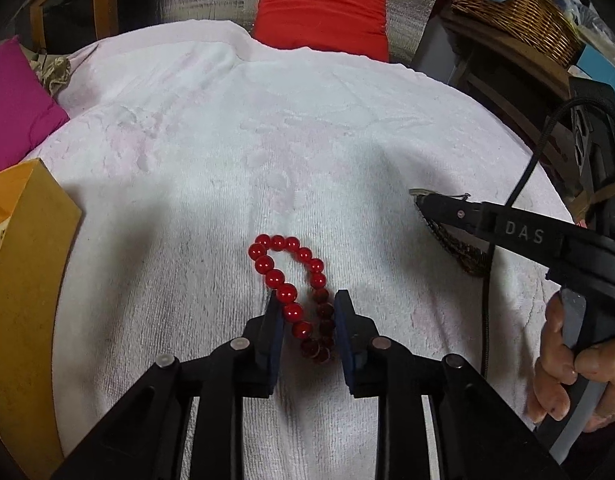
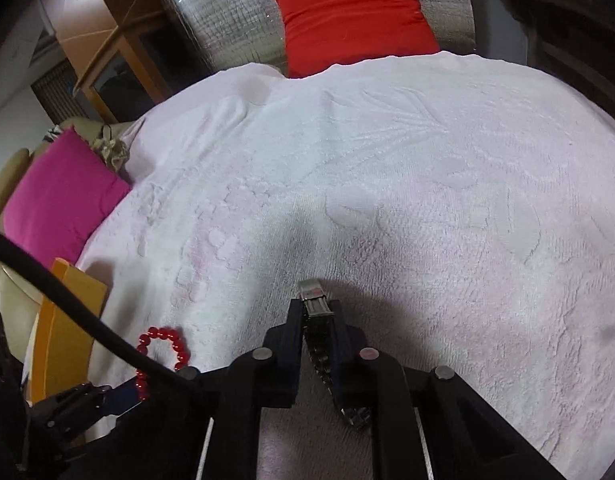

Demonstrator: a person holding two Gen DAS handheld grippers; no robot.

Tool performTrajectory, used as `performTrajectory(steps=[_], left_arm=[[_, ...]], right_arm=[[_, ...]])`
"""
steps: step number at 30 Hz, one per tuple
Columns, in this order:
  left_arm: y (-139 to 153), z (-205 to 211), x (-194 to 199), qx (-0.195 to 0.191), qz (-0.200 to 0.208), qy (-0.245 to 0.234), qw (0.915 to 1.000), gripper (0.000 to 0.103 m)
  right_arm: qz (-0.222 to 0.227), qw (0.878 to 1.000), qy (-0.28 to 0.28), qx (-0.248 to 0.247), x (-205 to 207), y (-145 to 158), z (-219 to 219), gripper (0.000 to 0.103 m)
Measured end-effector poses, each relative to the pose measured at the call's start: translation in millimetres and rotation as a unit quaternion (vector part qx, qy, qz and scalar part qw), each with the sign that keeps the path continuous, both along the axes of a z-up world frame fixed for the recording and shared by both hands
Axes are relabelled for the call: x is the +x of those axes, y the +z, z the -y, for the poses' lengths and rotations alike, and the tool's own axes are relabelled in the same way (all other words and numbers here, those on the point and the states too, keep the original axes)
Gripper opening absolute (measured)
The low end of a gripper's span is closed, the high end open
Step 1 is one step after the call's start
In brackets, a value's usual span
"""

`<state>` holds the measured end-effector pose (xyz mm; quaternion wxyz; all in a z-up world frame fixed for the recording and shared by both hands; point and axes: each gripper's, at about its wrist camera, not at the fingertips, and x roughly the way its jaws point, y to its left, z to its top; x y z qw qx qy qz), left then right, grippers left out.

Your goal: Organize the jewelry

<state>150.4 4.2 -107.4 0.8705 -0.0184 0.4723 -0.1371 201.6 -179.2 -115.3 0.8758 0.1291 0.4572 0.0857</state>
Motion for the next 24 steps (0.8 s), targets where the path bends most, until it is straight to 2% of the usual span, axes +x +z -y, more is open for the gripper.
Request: performTrajectory(steps=[2, 3, 14, 24], left_arm=[[2, 0, -1, -0.003, 0.007, -0.003, 1.0, 0.013], [4, 0, -2, -0.004, 0.012, -0.004, 0.9999, 0.012], [15, 16, -10, 0.011, 0.043, -0.026, 0.9987, 0.011], [22, 36, -20, 0.047, 0.07, -0.046, 0.9954, 0.011]], right_arm=[[0.0, 1.0, -0.002, 0.006, -2, 2, 3, 0.012], [0.001, 1.0, -0.003, 0.011, -3, 3, 5, 0.012], [-0.019, 0.995, -0.03, 0.096, -19, 10, 40, 0.012], [-0.017, 0.991, -0.033, 0.13, -30, 13, 67, 0.012]])
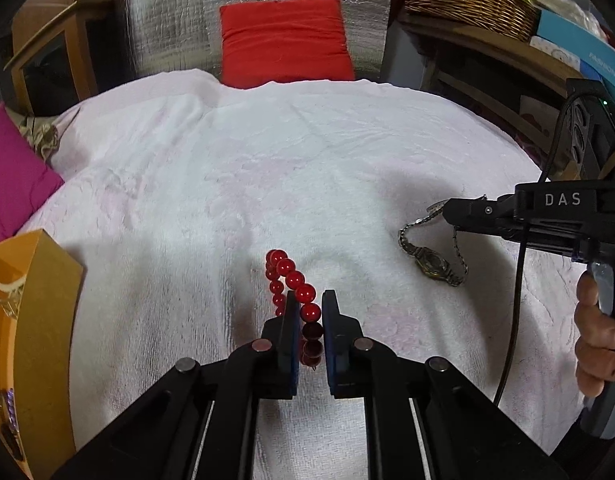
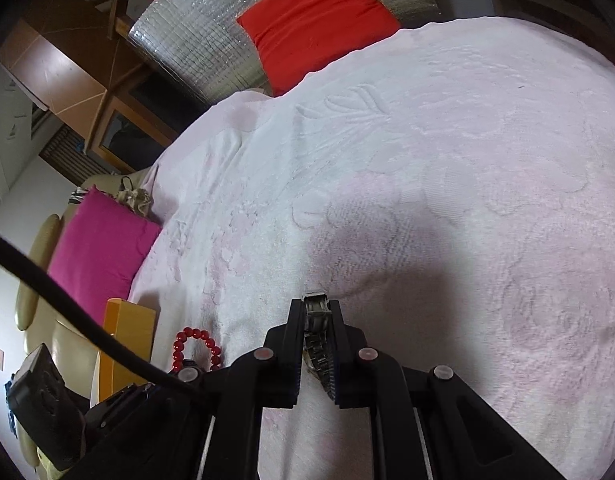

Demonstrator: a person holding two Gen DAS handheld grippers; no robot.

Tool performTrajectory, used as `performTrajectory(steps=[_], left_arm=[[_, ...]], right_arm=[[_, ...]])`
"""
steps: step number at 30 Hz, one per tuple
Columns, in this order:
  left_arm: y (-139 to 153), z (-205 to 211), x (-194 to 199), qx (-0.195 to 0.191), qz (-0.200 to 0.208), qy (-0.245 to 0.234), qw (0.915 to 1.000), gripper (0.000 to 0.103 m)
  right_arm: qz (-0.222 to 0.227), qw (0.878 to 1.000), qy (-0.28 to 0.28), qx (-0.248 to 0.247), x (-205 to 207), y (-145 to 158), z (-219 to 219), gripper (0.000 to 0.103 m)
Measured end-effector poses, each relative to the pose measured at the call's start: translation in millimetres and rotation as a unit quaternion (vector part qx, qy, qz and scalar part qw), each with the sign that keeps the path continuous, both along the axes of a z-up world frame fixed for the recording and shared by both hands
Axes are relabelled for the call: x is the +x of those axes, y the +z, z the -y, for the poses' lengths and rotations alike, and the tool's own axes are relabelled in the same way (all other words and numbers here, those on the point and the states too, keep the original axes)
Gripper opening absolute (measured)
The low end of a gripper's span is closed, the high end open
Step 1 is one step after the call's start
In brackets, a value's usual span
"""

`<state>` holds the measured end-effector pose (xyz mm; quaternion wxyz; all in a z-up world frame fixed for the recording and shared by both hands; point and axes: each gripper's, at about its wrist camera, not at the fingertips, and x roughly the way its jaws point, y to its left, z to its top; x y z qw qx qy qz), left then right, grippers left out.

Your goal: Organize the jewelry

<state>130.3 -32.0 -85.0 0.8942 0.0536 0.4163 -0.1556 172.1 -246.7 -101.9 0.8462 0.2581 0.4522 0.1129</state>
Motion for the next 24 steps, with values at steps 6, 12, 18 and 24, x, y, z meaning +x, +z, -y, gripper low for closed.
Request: performTrajectory(steps=[6, 12, 18, 24], left_arm=[[1, 5, -2, 0.01, 0.005, 0.0, 0.9999, 0.01], [0, 6, -3, 0.013, 0.003, -0.002, 0.9999, 0.01], [-3, 8, 0, 0.011, -0.002, -0.002, 0.9999, 0.01], [-3, 7, -1, 0.009, -0.003, -0.004, 0.9999, 0.01]], right_arm=[[0.004, 1.0, -0.008, 0.012, -6, 4, 13, 0.012], [-0.004, 1.0, -0.017, 0.006, -12, 1, 29, 0.012], [-0.016, 0.999, -0.017, 0.029, -16, -3, 40, 0.015], [-0.031, 0.996, -0.028, 0.075, -11, -5, 41, 0.019]])
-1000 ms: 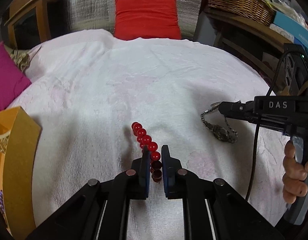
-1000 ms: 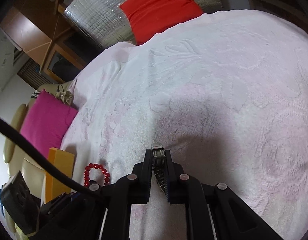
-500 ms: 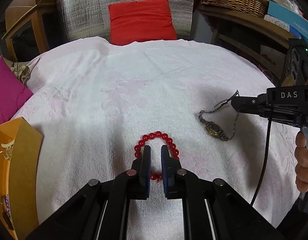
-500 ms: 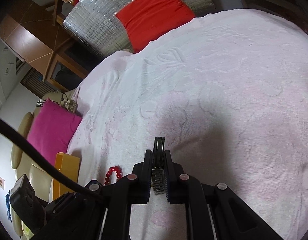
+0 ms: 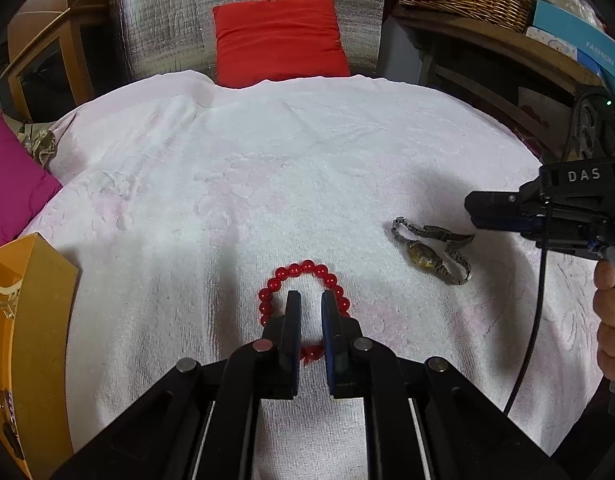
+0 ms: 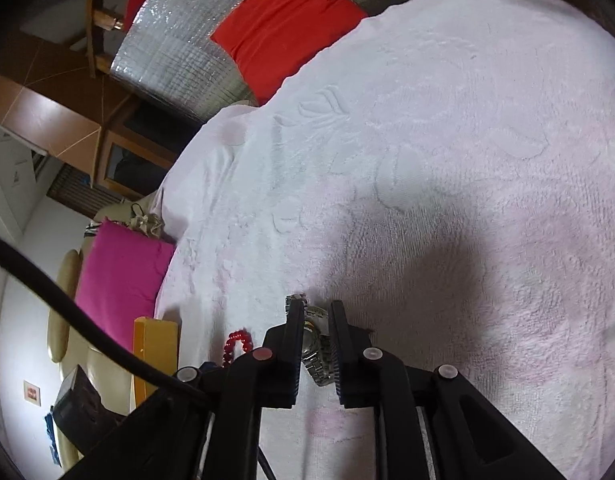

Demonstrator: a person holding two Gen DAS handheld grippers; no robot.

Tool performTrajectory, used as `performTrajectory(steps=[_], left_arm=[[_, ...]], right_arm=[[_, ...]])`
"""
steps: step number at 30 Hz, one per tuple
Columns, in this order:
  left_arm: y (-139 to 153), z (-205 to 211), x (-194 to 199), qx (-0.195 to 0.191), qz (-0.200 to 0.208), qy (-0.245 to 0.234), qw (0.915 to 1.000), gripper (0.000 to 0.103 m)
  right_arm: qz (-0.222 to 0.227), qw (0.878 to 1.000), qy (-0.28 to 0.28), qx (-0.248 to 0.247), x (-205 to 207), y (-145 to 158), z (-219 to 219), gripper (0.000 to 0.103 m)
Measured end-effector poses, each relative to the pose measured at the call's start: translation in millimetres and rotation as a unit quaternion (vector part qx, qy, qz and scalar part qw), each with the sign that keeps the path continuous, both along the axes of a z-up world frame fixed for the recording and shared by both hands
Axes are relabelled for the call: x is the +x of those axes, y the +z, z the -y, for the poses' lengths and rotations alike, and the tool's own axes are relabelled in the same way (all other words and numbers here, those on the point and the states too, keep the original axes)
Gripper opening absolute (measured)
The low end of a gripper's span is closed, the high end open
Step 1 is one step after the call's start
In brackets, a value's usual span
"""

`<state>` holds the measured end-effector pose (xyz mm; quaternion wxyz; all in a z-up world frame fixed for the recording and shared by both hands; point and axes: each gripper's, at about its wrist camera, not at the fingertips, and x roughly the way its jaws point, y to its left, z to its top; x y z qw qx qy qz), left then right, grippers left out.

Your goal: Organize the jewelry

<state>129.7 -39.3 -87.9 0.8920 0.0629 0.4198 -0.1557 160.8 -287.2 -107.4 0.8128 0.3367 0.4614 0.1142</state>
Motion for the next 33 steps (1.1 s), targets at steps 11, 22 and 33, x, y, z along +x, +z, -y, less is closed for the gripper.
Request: performTrajectory(steps=[11, 22, 33], left_arm=[[1, -16, 4, -0.024, -0.013, 0.009, 0.9996, 0.01], [-7, -25, 12, -0.047, -0.051, 0.02, 0.9974, 0.051], [-22, -14, 19, -0.037, -0.079, 0.028, 0.9958, 0.069]], right_arm=[[-0.026, 1.0, -0.011, 0.0, 8, -10, -8, 0.045], [-0.051, 0.998, 0.003, -0.04, 9, -14, -13, 0.046], [-0.044, 0.999, -0.01, -0.001, 16, -16, -24, 0.047]])
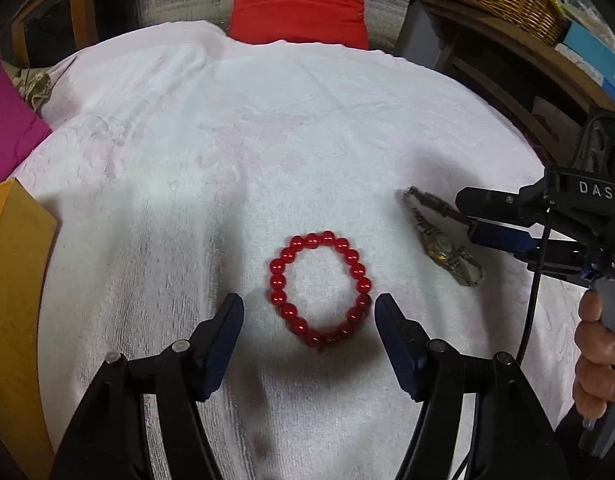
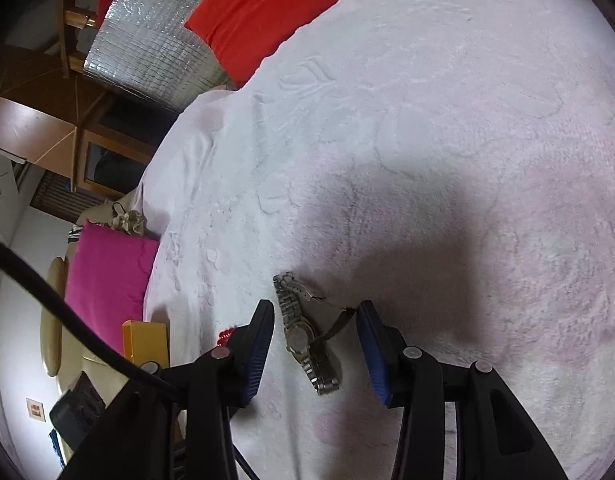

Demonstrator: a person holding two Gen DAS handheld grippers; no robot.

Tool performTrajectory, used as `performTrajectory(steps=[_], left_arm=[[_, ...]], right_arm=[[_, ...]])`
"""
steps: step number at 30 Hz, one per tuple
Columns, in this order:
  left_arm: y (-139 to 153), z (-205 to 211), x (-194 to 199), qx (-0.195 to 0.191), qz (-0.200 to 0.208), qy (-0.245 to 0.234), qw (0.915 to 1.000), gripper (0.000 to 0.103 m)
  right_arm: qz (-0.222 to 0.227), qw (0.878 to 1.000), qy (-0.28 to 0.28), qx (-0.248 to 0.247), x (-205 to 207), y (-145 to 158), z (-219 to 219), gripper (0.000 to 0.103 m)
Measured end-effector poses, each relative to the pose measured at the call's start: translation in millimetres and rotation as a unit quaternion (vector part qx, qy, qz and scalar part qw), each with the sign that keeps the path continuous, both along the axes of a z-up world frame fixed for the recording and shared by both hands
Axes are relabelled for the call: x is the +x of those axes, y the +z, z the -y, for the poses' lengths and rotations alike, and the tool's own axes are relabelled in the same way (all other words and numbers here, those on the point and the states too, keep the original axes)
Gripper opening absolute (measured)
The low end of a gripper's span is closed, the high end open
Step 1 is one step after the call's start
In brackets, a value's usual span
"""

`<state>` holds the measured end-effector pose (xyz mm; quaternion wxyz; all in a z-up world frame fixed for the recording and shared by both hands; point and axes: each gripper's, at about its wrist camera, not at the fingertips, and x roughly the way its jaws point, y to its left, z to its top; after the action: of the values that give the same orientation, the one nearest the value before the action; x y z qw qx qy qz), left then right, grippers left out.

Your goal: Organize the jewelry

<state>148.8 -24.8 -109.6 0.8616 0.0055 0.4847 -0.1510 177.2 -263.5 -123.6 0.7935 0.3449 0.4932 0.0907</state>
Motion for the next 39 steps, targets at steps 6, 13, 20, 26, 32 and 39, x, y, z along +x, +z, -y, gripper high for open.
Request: performTrajectory(steps=[6, 13, 20, 26, 32, 39], left_arm=[[-2, 7, -1, 0.018, 0.022, -0.014, 0.9995, 0.043], [5, 8, -3, 0.014, 0.042, -0.025, 0.9987, 0.009], [19, 3, -8, -0.012, 0.06, -0.036, 0.9975, 0.007], [30, -9, -14, -0.03, 0.075, -0.033, 0.9962, 0.007], [21, -22, -5, -0.043, 0.038, -0.024, 0.9981, 0.007], [14, -7, -3, -0.042, 0.028, -0.022, 0.9985, 0.072]], right_arm=[[0.024, 0.996, 0.02, -0.086, 7, 4, -25, 0.045], [0.044, 0.975, 0.045, -0.213, 2, 8, -42, 0.006], [0.088, 0.979, 0.026, -0.183, -11, 29, -26, 0.006], [0.108, 0.986, 0.017, -0.128, -18, 39, -13, 0.007], [0.123, 0.986, 0.006, -0.108, -24, 47, -7, 0.007], [0.1, 0.989, 0.009, -0.109, -19, 37, -8, 0.007]])
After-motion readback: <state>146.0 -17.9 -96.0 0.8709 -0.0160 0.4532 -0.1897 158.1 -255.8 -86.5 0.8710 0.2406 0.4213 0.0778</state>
